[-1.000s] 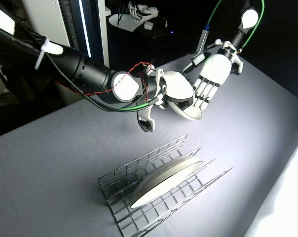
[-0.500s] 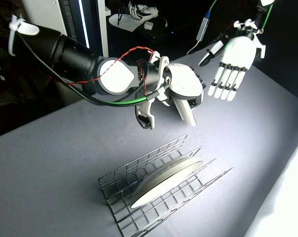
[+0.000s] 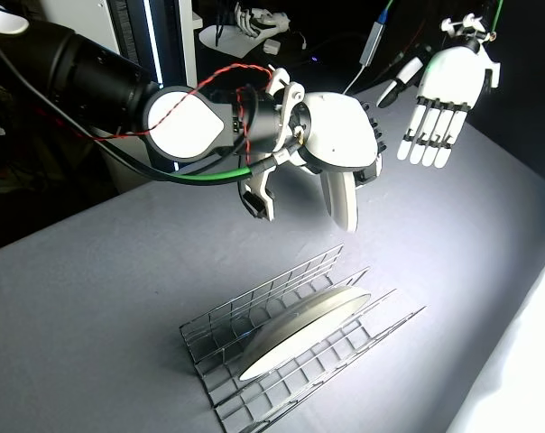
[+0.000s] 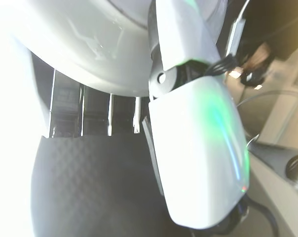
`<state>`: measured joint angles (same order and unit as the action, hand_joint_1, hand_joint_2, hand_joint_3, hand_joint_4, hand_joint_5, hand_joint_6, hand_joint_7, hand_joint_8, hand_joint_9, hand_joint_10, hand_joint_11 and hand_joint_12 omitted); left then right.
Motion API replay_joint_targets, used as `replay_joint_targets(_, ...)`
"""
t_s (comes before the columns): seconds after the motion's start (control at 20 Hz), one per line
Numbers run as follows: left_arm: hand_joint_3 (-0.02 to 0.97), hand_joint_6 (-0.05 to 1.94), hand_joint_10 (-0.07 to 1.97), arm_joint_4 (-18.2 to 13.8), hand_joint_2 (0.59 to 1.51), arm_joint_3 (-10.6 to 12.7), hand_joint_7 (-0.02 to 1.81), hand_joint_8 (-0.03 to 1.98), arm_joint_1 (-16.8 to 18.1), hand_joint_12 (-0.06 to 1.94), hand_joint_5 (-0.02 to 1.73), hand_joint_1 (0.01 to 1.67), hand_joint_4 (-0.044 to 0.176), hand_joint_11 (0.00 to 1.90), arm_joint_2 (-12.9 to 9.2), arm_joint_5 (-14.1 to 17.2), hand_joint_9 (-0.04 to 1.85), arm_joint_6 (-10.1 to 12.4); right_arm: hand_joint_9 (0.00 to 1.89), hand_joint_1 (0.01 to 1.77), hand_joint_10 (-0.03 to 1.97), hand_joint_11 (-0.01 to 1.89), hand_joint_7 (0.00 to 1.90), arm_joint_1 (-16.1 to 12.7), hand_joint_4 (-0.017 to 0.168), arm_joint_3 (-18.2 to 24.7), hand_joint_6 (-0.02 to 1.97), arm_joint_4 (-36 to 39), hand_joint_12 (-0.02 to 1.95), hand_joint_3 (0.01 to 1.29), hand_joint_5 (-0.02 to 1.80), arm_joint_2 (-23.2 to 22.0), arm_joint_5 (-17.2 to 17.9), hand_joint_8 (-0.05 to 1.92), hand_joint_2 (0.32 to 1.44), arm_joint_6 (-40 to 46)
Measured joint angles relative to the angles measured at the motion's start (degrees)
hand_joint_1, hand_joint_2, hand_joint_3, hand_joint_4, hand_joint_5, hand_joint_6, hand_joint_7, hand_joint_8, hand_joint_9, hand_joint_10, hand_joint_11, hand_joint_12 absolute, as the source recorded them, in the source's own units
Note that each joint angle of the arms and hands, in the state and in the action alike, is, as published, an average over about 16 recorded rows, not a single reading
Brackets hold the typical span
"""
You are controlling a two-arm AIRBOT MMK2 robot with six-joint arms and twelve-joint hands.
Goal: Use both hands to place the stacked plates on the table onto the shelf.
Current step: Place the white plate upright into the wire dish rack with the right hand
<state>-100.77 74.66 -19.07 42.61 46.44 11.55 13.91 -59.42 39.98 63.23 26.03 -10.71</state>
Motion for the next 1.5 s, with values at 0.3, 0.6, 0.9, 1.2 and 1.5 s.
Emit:
replay_joint_targets(0.3,0.012,0.02,0.01,-2.20,1.102,0.66,0.02,0.00,1.43,0.01,0.02,0.02,-0.001,0.01,-0.28,0.80,0.02,1.14,0.87,1.38,1.24,0.78,0.95,-2.85,-0.001,1.91,1.19,-10.32,1.42,0.01,0.82,-2.22,-1.53,1.07,1.02,0.49)
replay_joint_targets(0.6,0.013,0.02,0.01,-3.51,1.102,1.77,0.02,0.00,1.90,0.01,0.02,0.02,-0.001,0.01,0.05,1.08,0.02,1.59,0.87,1.38,1.26,0.78,0.94,-6.13,-0.004,3.23,1.19,-22.84,1.44,0.01,0.81,-4.04,-4.87,1.08,1.02,0.83)
replay_joint_targets(0.9,0.013,0.02,0.01,-4.44,1.093,3.18,0.01,0.00,2.25,0.01,0.02,0.02,-0.001,0.01,0.54,1.24,0.02,1.84,0.89,1.38,1.25,0.78,0.93,-8.55,-0.006,4.03,1.17,-34.22,1.45,0.01,0.80,-6.08,-8.75,1.08,1.02,0.87)
replay_joint_targets(1.2,0.013,0.02,0.01,-4.96,1.083,4.15,0.02,0.00,2.15,0.01,0.02,0.02,-0.001,0.01,1.08,1.37,0.02,1.87,0.91,1.38,1.23,0.80,0.93,-9.91,-0.009,4.25,1.14,-41.63,1.44,0.01,0.80,-8.80,-11.64,1.06,1.02,0.94)
replay_joint_targets(1.5,0.013,0.02,0.01,-5.59,1.076,4.66,0.02,0.00,2.10,0.01,0.02,0.02,-0.001,0.01,1.66,1.26,0.02,1.88,0.93,1.38,1.20,0.83,0.94,-10.39,-0.009,4.08,1.11,-45.26,1.42,0.01,0.81,-11.91,-13.78,1.05,1.02,0.97)
